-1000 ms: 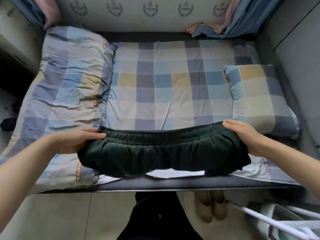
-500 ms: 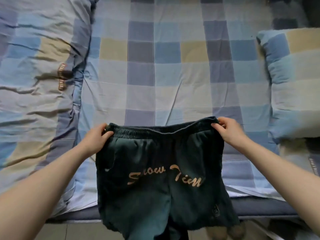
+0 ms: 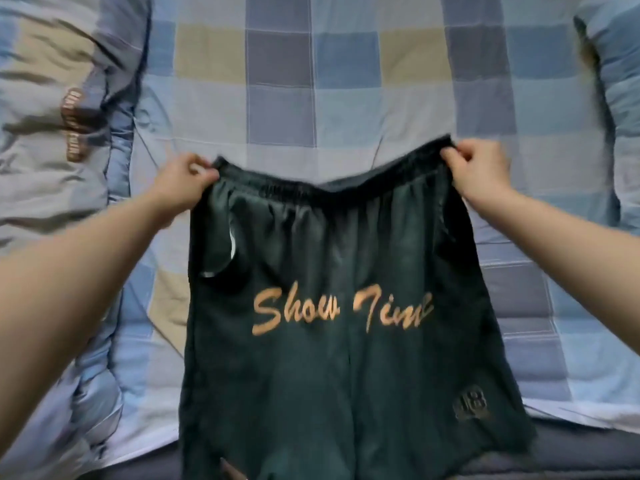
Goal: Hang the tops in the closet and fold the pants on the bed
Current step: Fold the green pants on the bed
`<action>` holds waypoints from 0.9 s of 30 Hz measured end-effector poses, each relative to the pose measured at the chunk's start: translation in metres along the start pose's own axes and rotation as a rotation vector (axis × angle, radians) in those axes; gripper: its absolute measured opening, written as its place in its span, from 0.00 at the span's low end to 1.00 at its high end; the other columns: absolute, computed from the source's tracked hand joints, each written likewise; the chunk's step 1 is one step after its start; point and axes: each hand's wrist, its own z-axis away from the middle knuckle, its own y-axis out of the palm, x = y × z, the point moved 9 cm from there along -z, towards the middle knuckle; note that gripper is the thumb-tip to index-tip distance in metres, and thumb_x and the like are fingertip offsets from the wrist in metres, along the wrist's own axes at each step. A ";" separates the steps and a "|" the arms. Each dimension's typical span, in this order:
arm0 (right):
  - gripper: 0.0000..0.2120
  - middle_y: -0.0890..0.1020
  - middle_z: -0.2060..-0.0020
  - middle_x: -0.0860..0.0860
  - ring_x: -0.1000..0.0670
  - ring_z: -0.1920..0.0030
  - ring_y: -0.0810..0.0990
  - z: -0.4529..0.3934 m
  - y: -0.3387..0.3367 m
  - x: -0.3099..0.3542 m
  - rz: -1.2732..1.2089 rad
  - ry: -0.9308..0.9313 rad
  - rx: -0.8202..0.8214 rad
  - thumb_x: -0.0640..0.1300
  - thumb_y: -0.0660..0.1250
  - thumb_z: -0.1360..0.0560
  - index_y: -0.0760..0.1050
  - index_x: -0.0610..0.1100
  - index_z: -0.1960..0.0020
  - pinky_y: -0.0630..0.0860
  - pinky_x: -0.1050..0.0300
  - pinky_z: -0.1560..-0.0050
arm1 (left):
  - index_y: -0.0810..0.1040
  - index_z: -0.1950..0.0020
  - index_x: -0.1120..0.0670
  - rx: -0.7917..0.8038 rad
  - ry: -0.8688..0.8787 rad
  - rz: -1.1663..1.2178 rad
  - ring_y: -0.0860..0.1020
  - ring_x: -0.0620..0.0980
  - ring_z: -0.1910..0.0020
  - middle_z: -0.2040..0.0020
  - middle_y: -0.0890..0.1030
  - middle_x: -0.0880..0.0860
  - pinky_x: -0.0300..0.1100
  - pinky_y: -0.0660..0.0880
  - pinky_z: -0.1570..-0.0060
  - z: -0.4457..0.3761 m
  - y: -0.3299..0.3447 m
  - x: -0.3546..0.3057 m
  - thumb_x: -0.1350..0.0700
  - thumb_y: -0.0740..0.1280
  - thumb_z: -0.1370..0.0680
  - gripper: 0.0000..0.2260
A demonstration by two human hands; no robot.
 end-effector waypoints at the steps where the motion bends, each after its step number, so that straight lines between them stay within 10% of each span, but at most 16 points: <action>1: 0.11 0.76 0.64 0.44 0.48 0.68 0.74 -0.019 0.002 0.002 -0.118 0.045 -0.027 0.44 0.62 0.21 0.77 0.39 0.57 0.71 0.53 0.68 | 0.76 0.41 0.55 -0.107 0.020 0.023 0.73 0.49 0.63 0.53 0.77 0.57 0.34 0.73 0.66 -0.016 -0.011 -0.012 0.55 0.66 0.21 0.10; 3: 0.16 0.78 0.47 0.44 0.49 0.59 0.78 -0.050 0.014 -0.003 -0.263 0.149 -0.042 0.41 0.60 0.21 0.73 0.40 0.35 0.81 0.54 0.55 | 0.70 0.30 0.55 -0.222 -0.004 0.087 0.75 0.51 0.51 0.46 0.76 0.56 0.38 0.73 0.48 -0.042 -0.020 -0.021 0.53 0.63 0.20 0.19; 6: 0.24 0.74 0.35 0.43 0.44 0.39 0.75 -0.049 0.051 -0.017 -0.061 0.219 0.112 0.41 0.62 0.24 0.67 0.42 0.28 0.71 0.52 0.35 | 0.55 0.22 0.56 -0.118 -0.106 0.021 0.69 0.52 0.33 0.30 0.69 0.57 0.40 0.65 0.37 -0.050 0.001 -0.001 0.53 0.64 0.21 0.30; 12: 0.14 0.81 0.43 0.45 0.45 0.41 0.78 0.088 0.121 -0.060 0.019 0.205 0.364 0.38 0.63 0.24 0.76 0.40 0.39 0.68 0.61 0.43 | 0.75 0.44 0.61 0.044 -0.346 0.020 0.79 0.59 0.44 0.44 0.80 0.61 0.51 0.76 0.44 0.052 0.053 0.116 0.64 0.70 0.28 0.14; 18: 0.08 0.81 0.67 0.46 0.50 0.71 0.80 0.256 0.170 -0.115 -0.231 0.534 0.562 0.39 0.61 0.22 0.76 0.41 0.58 0.78 0.53 0.66 | 0.74 0.40 0.63 0.049 -0.655 0.032 0.79 0.58 0.47 0.43 0.81 0.61 0.50 0.76 0.45 0.195 0.073 0.233 0.61 0.76 0.31 0.23; 23: 0.15 0.83 0.58 0.54 0.53 0.55 0.80 0.351 0.204 -0.106 -0.115 0.464 0.821 0.57 0.65 0.24 0.79 0.45 0.52 0.74 0.56 0.52 | 0.79 0.41 0.63 0.207 -0.657 0.122 0.80 0.53 0.50 0.45 0.83 0.60 0.47 0.75 0.45 0.262 0.096 0.264 0.65 0.75 0.29 0.17; 27: 0.04 0.80 0.68 0.55 0.54 0.64 0.76 0.372 0.209 -0.086 -0.455 0.540 0.744 0.42 0.67 0.23 0.78 0.44 0.56 0.77 0.56 0.59 | 0.81 0.44 0.60 0.270 -0.678 0.385 0.82 0.53 0.51 0.47 0.84 0.57 0.47 0.77 0.49 0.275 0.084 0.261 0.62 0.72 0.26 0.11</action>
